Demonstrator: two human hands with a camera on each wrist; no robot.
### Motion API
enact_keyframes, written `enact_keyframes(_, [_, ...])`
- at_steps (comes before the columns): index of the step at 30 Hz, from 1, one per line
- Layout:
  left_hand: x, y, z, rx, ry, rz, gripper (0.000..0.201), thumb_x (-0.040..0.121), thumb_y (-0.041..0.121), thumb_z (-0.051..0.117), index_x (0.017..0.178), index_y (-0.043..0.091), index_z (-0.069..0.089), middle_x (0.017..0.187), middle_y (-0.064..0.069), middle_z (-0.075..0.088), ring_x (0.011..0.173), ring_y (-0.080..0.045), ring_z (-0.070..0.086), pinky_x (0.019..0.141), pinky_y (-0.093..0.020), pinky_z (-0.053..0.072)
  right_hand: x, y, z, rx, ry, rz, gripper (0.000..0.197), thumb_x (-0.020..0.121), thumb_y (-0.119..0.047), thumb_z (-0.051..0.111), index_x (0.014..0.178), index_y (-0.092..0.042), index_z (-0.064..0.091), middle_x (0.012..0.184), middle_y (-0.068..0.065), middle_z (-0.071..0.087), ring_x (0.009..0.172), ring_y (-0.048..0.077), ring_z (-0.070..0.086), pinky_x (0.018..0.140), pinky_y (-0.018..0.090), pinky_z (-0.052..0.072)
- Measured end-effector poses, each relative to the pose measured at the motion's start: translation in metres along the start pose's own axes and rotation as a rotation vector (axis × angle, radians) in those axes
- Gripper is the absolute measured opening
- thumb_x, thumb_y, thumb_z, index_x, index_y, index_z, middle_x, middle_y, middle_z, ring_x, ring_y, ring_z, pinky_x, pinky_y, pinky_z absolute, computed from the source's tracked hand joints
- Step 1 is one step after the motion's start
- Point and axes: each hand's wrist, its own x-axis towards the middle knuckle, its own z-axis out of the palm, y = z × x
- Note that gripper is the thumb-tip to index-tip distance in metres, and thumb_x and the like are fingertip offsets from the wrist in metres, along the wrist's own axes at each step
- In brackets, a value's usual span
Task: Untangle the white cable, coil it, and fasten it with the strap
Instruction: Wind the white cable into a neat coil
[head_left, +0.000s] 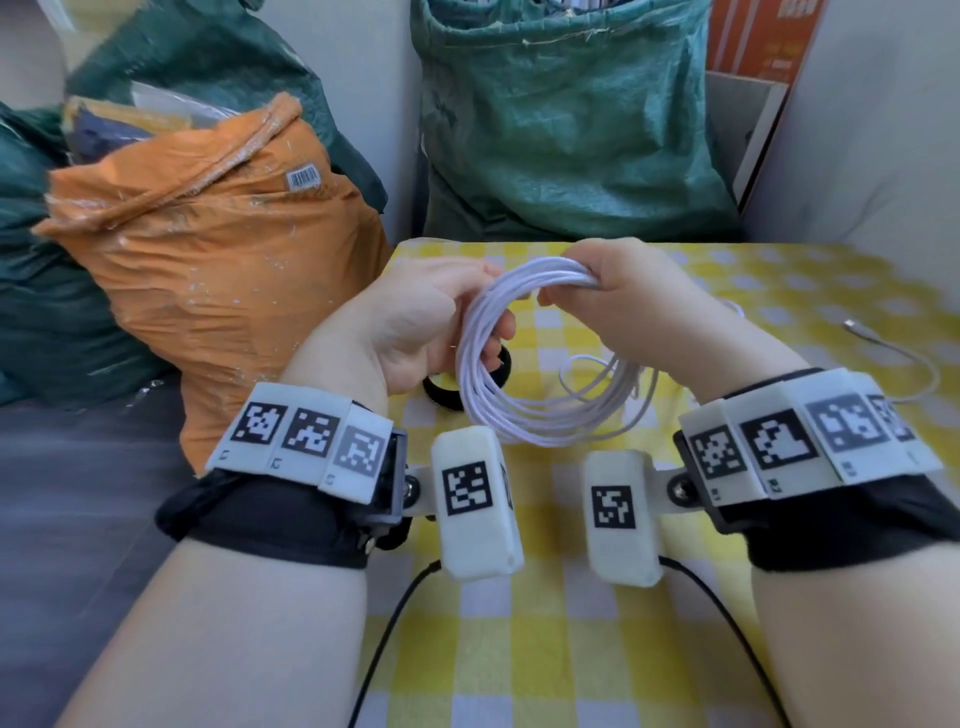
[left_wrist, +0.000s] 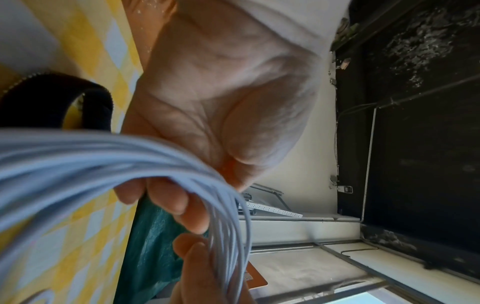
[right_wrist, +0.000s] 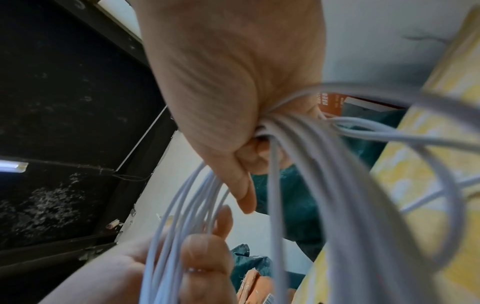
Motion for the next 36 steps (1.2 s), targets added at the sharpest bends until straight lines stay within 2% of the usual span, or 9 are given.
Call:
enact_keyframes(4, [0.0,-0.002,0.003,0.14,-0.072,0.009,0.035,0.089,0.044,0.057,0.08,0.01,0.061,0.055,-0.003,0.055,0.049,-0.017,0.047,0.048,-0.024,0.044,-0.001,-0.005,0.005,-0.181,-0.043,-0.071,0.015,0.093,-0.024,0.052,0.081,-0.017,0.058,0.073,0.001,0.053,0.076,0.023,0.049,0.058,0.032,0.032])
enact_keyframes(8, [0.0,-0.002,0.0,0.137,-0.23,0.013,0.024,0.08,0.025,0.063,0.098,0.011,0.058,0.051,0.006,0.037,0.044,-0.008,0.028,0.043,-0.02,0.019,0.0,-0.004,0.007,-0.151,0.011,-0.067,0.015,0.091,-0.023,0.052,0.104,-0.027,0.059,0.069,-0.013,0.045,0.067,0.013,0.046,0.051,0.02,0.031])
enact_keyframes(11, [-0.001,-0.001,-0.002,0.107,-0.233,0.008,0.004,0.086,0.017,0.062,0.088,0.017,0.065,0.051,0.007,0.028,0.043,-0.006,0.021,0.045,-0.022,0.012,-0.001,-0.005,0.008,-0.081,0.026,-0.058,0.013,0.089,-0.027,0.057,0.101,-0.029,0.058,0.066,-0.011,0.05,0.058,0.004,0.047,0.049,0.02,0.035])
enact_keyframes(13, [0.001,-0.003,-0.003,0.041,-0.185,0.023,0.018,0.085,0.02,0.058,0.07,0.023,0.067,0.05,0.008,0.024,0.042,-0.005,0.018,0.044,-0.022,0.01,-0.001,-0.005,0.007,-0.021,0.052,-0.041,0.007,0.087,-0.028,0.059,0.094,-0.027,0.057,0.064,-0.009,0.054,0.056,0.01,0.054,0.052,0.022,0.04])
enact_keyframes(15, [0.003,-0.005,-0.003,-0.045,-0.124,0.044,0.032,0.088,0.02,0.054,0.057,0.023,0.061,0.048,0.009,0.024,0.04,-0.004,0.018,0.042,-0.02,0.011,-0.001,-0.005,0.005,0.039,0.088,-0.02,0.007,0.086,-0.026,0.061,0.09,-0.02,0.06,0.063,-0.004,0.057,0.059,0.017,0.055,0.054,0.026,0.043])
enact_keyframes(19, [0.007,-0.006,-0.004,-0.205,-0.01,0.088,0.027,0.094,0.019,0.049,0.069,0.019,0.04,0.046,0.01,0.026,0.037,-0.002,0.022,0.041,-0.016,0.018,-0.001,0.0,0.002,0.136,0.102,0.044,0.016,0.084,-0.022,0.064,0.094,-0.01,0.065,0.075,0.009,0.063,0.065,0.02,0.057,0.061,0.031,0.047])
enact_keyframes(24, [0.008,-0.004,-0.003,-0.367,0.055,0.125,0.026,0.096,0.023,0.048,0.071,0.019,0.041,0.048,0.008,0.028,0.039,-0.004,0.027,0.044,-0.017,0.028,0.001,0.005,-0.001,0.239,0.141,0.115,0.021,0.078,-0.023,0.071,0.092,-0.011,0.062,0.079,0.007,0.068,0.076,0.024,0.065,0.073,0.039,0.052])
enact_keyframes(29, [0.009,-0.004,0.0,-0.526,-0.003,0.202,0.021,0.09,0.027,0.05,0.073,0.019,0.043,0.049,0.007,0.03,0.043,-0.006,0.032,0.05,-0.02,0.035,-0.001,0.007,-0.002,0.432,0.137,0.144,0.01,0.083,-0.014,0.065,0.076,-0.014,0.058,0.066,0.002,0.066,0.055,0.008,0.064,0.054,0.022,0.052])
enact_keyframes(36, [0.008,-0.006,0.003,-0.364,0.073,0.072,0.018,0.095,0.021,0.049,0.077,0.017,0.049,0.062,0.001,0.045,0.058,-0.013,0.042,0.058,-0.025,0.041,-0.002,0.009,-0.004,0.381,0.087,0.104,0.016,0.091,-0.015,0.052,0.076,-0.016,0.051,0.049,-0.005,0.058,0.042,0.004,0.051,0.052,0.025,0.044])
